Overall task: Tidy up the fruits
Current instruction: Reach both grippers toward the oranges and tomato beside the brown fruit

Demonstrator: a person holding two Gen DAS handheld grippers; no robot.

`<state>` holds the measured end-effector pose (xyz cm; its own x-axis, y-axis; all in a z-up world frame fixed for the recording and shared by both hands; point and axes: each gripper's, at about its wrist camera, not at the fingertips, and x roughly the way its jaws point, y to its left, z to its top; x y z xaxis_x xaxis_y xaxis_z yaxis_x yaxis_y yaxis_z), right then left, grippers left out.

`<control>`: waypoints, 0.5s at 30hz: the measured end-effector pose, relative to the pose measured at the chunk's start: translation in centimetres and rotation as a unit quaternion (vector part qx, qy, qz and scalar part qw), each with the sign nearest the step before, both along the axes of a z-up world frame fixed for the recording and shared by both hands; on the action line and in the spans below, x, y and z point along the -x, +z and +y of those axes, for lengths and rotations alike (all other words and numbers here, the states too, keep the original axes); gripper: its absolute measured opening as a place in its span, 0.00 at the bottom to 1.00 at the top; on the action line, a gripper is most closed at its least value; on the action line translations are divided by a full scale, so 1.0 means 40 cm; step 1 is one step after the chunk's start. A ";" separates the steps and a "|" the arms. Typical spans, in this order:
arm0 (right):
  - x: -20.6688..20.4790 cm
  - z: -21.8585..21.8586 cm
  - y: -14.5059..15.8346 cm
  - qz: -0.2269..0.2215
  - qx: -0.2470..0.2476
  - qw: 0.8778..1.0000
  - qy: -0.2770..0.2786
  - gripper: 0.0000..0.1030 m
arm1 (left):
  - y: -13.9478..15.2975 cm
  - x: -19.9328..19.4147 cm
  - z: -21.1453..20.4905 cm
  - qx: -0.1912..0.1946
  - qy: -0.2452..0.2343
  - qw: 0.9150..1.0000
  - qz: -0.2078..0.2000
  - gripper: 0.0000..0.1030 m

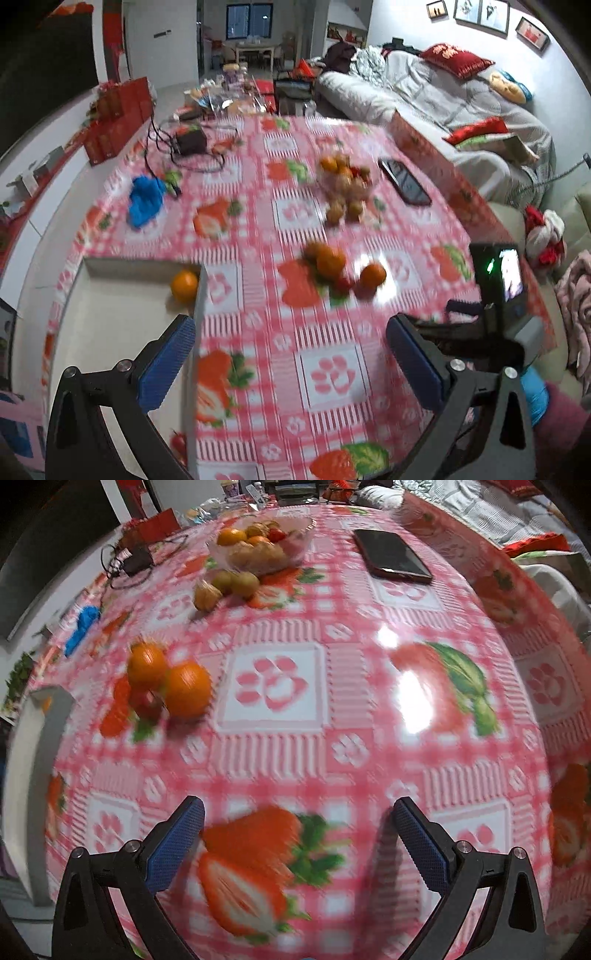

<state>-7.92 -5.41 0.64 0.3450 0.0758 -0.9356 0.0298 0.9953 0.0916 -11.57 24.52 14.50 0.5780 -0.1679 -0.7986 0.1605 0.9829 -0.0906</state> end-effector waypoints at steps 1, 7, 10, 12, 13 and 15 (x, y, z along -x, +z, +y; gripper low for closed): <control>-0.010 0.007 0.003 -0.004 -0.002 1.000 0.003 0.99 | 0.007 -0.017 0.006 0.005 0.003 1.000 0.000 1.00; -0.062 0.082 -0.003 -0.036 0.035 0.997 0.059 0.99 | -0.055 -0.120 -0.004 0.025 0.014 0.999 0.044 1.00; -0.077 0.101 -0.018 -0.044 0.039 0.996 0.073 0.99 | -0.112 -0.161 -0.019 0.030 0.020 0.997 0.066 1.00; -0.083 0.111 -0.024 -0.055 0.043 0.994 0.083 0.99 | -0.136 -0.179 -0.023 0.041 0.024 0.996 0.077 0.99; -0.086 0.117 -0.021 -0.064 0.043 0.993 0.090 0.97 | -0.147 -0.187 -0.023 0.045 0.028 0.995 0.080 0.99; -0.092 0.128 -0.018 -0.074 0.039 0.991 0.104 0.86 | -0.161 -0.201 -0.020 0.051 0.033 0.995 0.082 0.99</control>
